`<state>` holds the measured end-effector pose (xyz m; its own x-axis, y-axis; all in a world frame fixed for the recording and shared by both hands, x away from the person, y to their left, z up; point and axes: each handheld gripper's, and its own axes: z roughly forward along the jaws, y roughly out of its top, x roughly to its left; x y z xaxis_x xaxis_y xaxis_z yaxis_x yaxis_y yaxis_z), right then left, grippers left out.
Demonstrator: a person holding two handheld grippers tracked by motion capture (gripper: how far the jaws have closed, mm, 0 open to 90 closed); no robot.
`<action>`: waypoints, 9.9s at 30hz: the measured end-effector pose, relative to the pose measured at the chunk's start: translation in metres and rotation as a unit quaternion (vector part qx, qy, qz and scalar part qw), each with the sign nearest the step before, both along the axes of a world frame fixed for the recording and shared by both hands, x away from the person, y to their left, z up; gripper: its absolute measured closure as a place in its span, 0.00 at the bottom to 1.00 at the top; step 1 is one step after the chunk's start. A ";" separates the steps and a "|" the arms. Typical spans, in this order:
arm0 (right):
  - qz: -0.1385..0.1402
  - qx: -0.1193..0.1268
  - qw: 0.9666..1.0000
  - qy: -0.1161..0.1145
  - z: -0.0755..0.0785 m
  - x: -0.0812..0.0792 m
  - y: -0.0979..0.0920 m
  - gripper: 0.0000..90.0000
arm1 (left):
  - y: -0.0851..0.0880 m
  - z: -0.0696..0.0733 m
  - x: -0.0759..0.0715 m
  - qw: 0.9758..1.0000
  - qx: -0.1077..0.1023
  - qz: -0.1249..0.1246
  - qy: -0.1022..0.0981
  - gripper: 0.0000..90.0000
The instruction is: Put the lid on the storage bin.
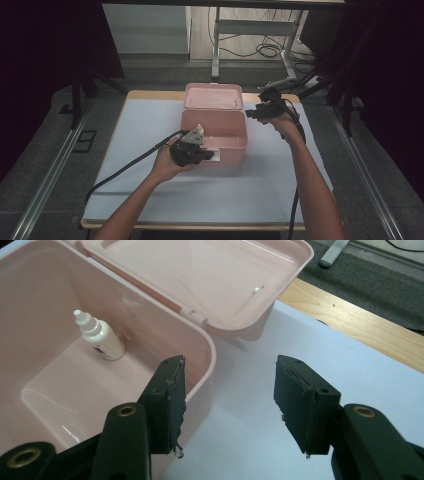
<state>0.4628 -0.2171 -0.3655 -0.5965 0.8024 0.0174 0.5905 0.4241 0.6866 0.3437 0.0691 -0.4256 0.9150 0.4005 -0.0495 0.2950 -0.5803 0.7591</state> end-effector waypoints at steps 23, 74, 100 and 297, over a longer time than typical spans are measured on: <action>-0.041 0.001 0.999 0.008 -0.012 0.035 0.025 0.58 | 0.001 0.000 0.001 1.000 0.000 -0.005 0.001 1.00; -0.101 -0.023 0.993 0.056 -0.024 0.117 0.047 0.74 | 0.000 0.000 0.000 1.000 0.003 -0.005 -0.005 1.00; -0.138 -0.031 0.987 0.080 -0.038 0.131 0.047 0.94 | 0.000 0.000 0.000 1.000 0.004 -0.003 -0.009 1.00; -0.001 0.070 0.990 -0.126 -0.029 -0.110 -0.017 0.81 | -0.001 0.001 -0.001 1.000 0.001 0.011 0.011 1.00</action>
